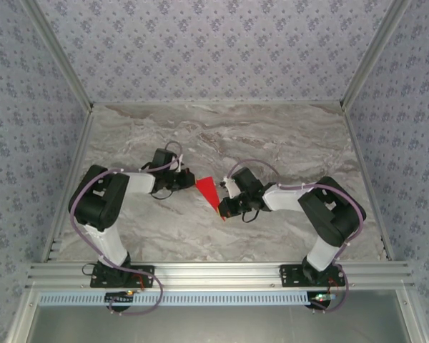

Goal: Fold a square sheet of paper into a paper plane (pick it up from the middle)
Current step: Fold the wing for the fifth time at the center of the table.

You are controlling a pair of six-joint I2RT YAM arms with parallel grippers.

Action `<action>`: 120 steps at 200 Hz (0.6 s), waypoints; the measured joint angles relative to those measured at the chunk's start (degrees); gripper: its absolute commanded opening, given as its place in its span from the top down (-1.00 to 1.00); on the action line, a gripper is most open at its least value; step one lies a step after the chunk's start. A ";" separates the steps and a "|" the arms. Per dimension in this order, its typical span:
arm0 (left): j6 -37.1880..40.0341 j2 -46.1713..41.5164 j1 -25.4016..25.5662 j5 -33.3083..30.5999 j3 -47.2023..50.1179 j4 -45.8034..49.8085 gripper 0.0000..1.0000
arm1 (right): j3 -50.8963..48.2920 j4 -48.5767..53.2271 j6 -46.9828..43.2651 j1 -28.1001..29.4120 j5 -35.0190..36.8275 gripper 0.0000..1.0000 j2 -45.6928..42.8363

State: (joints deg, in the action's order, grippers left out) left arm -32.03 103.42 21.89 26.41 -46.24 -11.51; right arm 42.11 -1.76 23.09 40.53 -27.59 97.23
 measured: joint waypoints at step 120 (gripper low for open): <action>-1.73 -6.95 1.18 -15.06 -8.26 18.27 -0.04 | 0.50 14.58 1.44 -2.73 6.05 0.23 -11.74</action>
State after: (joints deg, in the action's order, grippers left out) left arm -33.76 96.47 23.07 11.35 -54.50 6.76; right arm 42.61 12.82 24.53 37.80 -21.54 85.49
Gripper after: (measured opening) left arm 0.431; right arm 0.311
